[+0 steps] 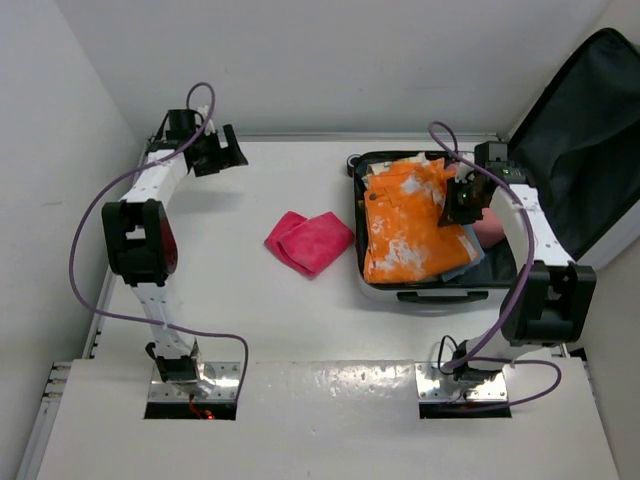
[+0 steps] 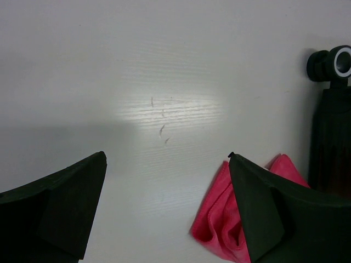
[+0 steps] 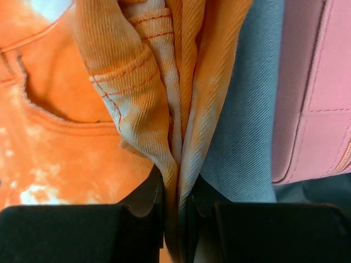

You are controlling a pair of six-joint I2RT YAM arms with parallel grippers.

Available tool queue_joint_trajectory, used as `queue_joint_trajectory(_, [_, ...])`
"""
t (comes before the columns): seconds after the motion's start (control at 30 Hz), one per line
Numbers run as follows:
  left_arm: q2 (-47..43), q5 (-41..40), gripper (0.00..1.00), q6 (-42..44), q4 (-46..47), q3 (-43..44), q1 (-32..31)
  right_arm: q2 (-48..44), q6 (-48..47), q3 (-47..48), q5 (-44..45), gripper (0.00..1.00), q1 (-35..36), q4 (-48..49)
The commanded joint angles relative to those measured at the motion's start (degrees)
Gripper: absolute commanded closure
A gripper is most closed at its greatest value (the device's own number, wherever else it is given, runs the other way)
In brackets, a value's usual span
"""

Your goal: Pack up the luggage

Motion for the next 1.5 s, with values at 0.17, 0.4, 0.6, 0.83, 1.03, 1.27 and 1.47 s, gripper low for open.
queue_joint_trajectory(0.17, [-2.8, -10.5, 0.00, 4.7, 1.5, -0.2, -5.1, 3.2, -2.0, 2.5, 10.9, 0.71, 1.8, -3.0])
queue_joint_trajectory(0.4, [-3.4, -11.8, 0.00, 4.1, 1.5, 0.3, -5.1, 3.1, -4.5, 25.0, 1.0, 0.33, 0.1, -10.8])
queue_joint_trajectory(0.6, [-4.5, -11.8, 0.03, 6.3, 1.5, 0.3, -5.6, 0.0, -10.5, 28.9, -7.9, 0.54, 3.7, -9.2])
queue_joint_trajectory(0.83, [-7.2, -8.4, 0.08, 11.3, 1.5, -1.5, -6.7, 5.2, -16.7, 18.9, -12.0, 0.88, 11.3, -12.8])
queue_joint_trajectory(1.03, [-12.3, -3.8, 0.06, 18.6, 1.5, -7.5, -10.2, 14.6, -18.5, 4.4, -0.8, 0.87, 15.5, -0.3])
queue_joint_trajectory(1.27, [-22.9, 5.1, 0.03, 38.5, 0.4, -23.2, -17.1, 23.2, -16.9, 2.8, 1.8, 0.73, 14.9, 1.0])
queue_joint_trajectory(1.47, [-28.8, 6.3, 0.02, 51.5, 4.4, -35.3, -25.7, 15.7, -7.8, 17.7, -11.1, 0.40, 11.2, -3.6])
